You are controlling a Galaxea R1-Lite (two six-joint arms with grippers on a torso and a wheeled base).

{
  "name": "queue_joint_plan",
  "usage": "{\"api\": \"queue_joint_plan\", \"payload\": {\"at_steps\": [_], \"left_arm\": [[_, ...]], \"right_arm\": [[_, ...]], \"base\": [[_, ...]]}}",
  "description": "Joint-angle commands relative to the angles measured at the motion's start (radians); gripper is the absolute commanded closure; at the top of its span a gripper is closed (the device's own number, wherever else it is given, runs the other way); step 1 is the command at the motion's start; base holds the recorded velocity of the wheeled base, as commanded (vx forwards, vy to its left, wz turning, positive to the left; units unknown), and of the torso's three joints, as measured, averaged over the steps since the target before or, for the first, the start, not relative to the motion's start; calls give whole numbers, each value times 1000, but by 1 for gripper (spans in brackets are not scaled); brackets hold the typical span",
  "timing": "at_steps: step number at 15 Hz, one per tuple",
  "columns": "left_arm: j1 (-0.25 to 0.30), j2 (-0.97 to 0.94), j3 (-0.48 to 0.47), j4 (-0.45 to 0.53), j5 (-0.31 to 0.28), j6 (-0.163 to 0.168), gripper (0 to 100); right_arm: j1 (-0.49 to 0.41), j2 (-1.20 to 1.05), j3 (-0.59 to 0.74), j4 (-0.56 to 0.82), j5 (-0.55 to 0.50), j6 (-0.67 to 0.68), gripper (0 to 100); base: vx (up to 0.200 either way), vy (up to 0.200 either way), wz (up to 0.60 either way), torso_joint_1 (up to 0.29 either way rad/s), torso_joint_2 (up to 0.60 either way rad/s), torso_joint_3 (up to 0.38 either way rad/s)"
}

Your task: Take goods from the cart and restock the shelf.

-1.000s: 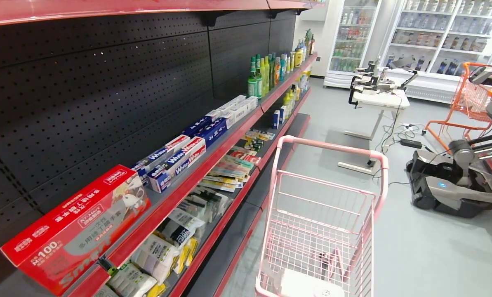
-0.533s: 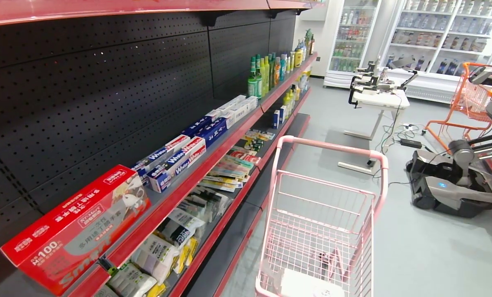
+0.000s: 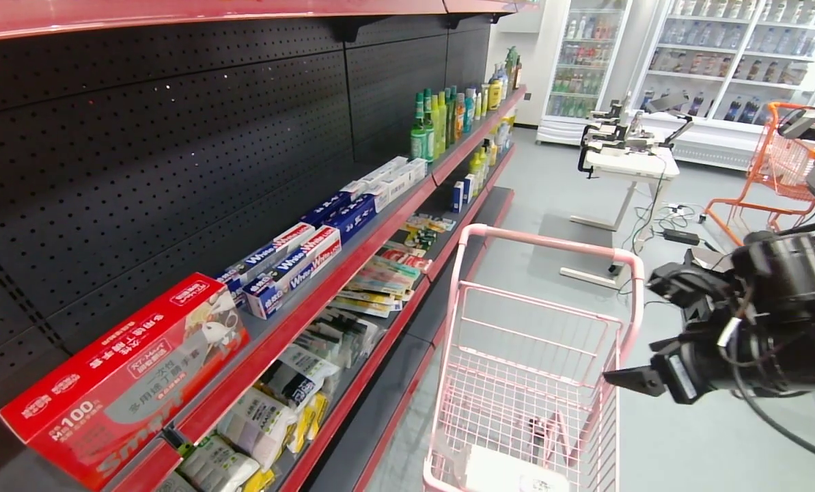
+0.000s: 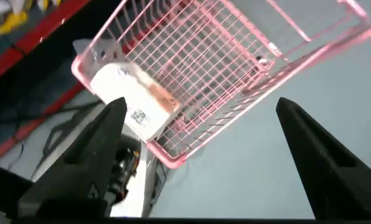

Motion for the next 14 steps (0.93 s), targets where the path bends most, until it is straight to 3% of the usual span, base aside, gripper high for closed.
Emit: {"api": "queue_joint_plan", "payload": {"at_steps": [1, 8, 14], "left_arm": [[1, 0, 0, 0, 1, 1, 0], [0, 0, 0, 0, 1, -1, 0], [0, 0, 0, 0, 0, -1, 0]], "right_arm": [[139, 302, -78, -7, 8, -88, 0], [260, 448, -102, -8, 3, -111, 0], [280, 506, -95, -10, -6, -142, 0]], "base": [[0, 0, 0, 0, 0, 0], [0, 0, 0, 0, 0, 0], [0, 0, 0, -66, 141, 72]]}}
